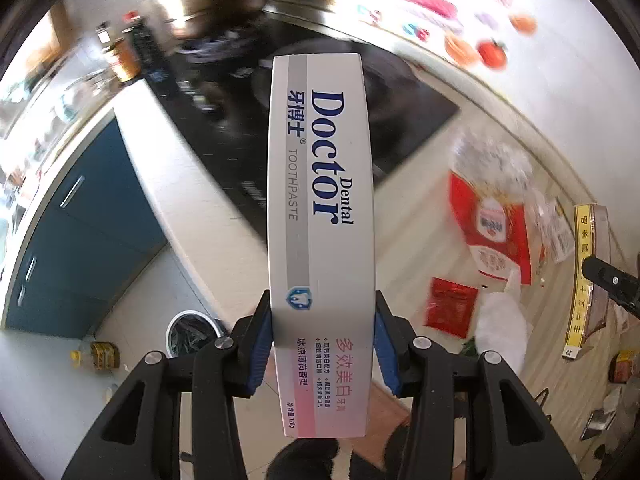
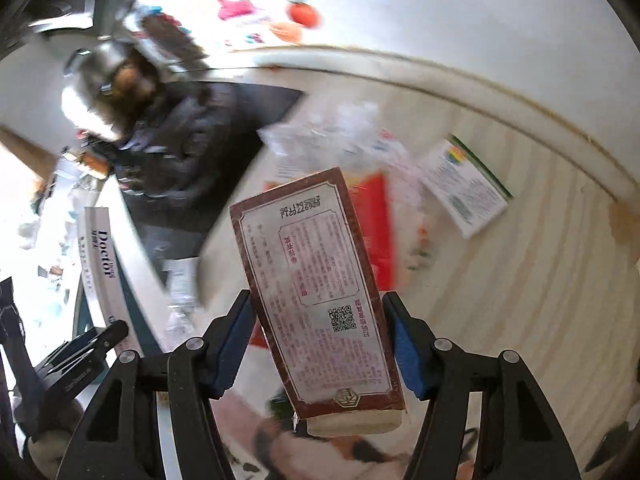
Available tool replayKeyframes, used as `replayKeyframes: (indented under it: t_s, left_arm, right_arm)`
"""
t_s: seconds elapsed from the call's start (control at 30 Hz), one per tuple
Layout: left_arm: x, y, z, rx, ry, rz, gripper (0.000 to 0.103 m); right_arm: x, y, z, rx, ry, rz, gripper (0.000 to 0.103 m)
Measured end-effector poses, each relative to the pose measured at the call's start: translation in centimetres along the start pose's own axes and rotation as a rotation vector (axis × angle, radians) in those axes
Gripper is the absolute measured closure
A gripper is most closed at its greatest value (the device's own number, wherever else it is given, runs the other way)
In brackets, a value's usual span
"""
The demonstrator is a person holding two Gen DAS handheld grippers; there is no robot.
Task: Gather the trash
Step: 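Carry both items to the white bin and open both tools to drop them, then raise both open tools away from the bin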
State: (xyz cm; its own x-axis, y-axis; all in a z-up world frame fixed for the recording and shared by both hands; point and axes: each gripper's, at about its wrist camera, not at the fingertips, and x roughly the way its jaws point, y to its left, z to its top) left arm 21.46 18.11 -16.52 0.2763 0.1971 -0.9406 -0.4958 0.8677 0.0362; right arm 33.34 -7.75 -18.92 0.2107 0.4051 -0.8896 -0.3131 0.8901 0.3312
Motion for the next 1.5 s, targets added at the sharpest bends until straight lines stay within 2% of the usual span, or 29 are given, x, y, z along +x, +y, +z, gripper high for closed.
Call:
replayKeyframes:
  t_s: [0.07,0.17,0.33,0.47,0.53,0.63,0.67,0.7,0.73,0.77,0.83,0.87,0.93,1.0,1.1,1.13,1.17,1.2,1.23,1.27,1.3,1.33,1.43,1.47,1.5]
  left_arm:
    - [-1.2,3.3,-0.9,-0.043,-0.016,0.001,0.062]
    - [-2.1,9.4,-3.2,-0.119,-0.013,0.011,0.062]
    - [0.1,21.7,-9.1,-0.260,0.074,0.036,0.062]
    - [6.2,31.9,-14.8,-0.364,0.200,0.039,0.062]
    - [11.1,36.6,-17.9,-0.406,0.286,0.027,0.062]
    - [19.8,42.9,-22.6,-0.499,0.408,-0.031,0.062]
    - [23.8,45.0,-24.3,-0.536,0.453,-0.062,0.062]
    - [26.3,46.1,-25.4,-0.554,0.475,-0.086,0.062]
    - [29.4,47.4,-26.6,-0.574,0.507,-0.113,0.062]
    - [33.4,48.7,-27.9,-0.601,0.543,-0.144,0.061]
    - [38.4,50.4,-29.8,-0.640,0.579,-0.204,0.061]
    - [42.1,51.2,-31.0,-0.674,0.606,-0.234,0.061]
    - [46.5,51.9,-32.5,-0.701,0.632,-0.292,0.061]
    - [50.7,52.6,-34.0,-0.723,0.666,-0.315,0.060]
    - [55.4,53.0,-35.7,-0.745,0.701,-0.343,0.058]
    - [56.3,53.2,-36.3,-0.747,0.700,-0.334,0.056]
    - [56.8,53.2,-36.5,-0.750,0.691,-0.334,0.044]
    - [57.2,53.3,-36.7,-0.754,0.678,-0.330,0.021]
    - [57.3,53.3,-36.4,-0.762,0.669,-0.319,0.012]
    - [57.2,53.5,-36.6,-0.770,0.660,-0.300,0.008]
    - [57.0,53.3,-36.2,-0.766,0.640,-0.303,0.008]
    - [56.4,53.3,-36.3,-0.772,0.624,-0.274,0.008]
    - [54.4,53.8,-36.6,-0.743,0.581,-0.167,0.008]
    - [53.4,53.8,-36.6,-0.724,0.557,-0.114,0.008]
    - [52.4,54.2,-37.0,-0.695,0.538,-0.056,0.008]
  right_arm:
    - [-1.3,3.4,-0.8,-0.055,-0.009,0.024,0.037]
    - [-0.5,10.2,-2.8,-0.130,0.013,0.081,0.037]
    - [5.5,23.0,-9.4,-0.293,0.135,0.149,0.037]
    - [13.3,32.0,-15.8,-0.372,0.251,0.154,0.037]
    - [19.4,36.0,-19.5,-0.414,0.314,0.132,0.037]
    - [28.4,39.3,-23.7,-0.448,0.389,0.082,0.037]
    - [32.3,40.2,-25.5,-0.453,0.425,0.066,0.037]
    - [35.1,40.7,-26.6,-0.453,0.445,0.052,0.037]
    - [39.6,41.1,-28.5,-0.455,0.479,0.033,0.038]
    - [42.3,41.2,-29.4,-0.458,0.500,0.028,0.038]
    - [49.6,41.2,-32.1,-0.467,0.542,-0.002,0.038]
    - [51.9,41.1,-32.8,-0.469,0.560,-0.005,0.038]
    - [57.5,40.5,-34.7,-0.458,0.601,-0.030,0.038]
    - [62.6,39.5,-36.4,-0.435,0.652,-0.035,0.038]
    - [67.7,39.0,-37.8,-0.435,0.697,-0.040,0.038]
    - [69.4,39.1,-38.4,-0.452,0.714,-0.036,0.037]
    - [70.6,39.0,-38.9,-0.460,0.735,-0.031,0.037]
    - [71.5,38.8,-39.2,-0.459,0.750,-0.030,0.036]
    - [72.2,38.7,-39.8,-0.462,0.766,-0.035,0.034]
    - [72.6,39.0,-40.3,-0.467,0.774,-0.037,0.025]
    - [72.8,39.0,-40.5,-0.474,0.775,-0.044,0.018]
    - [72.9,39.2,-40.6,-0.475,0.770,-0.044,0.010]
    - [72.0,39.5,-40.7,-0.483,0.746,-0.056,0.006]
    - [71.7,39.6,-40.4,-0.490,0.732,-0.068,0.001]
    - [71.3,39.7,-40.2,-0.506,0.713,-0.081,0.001]
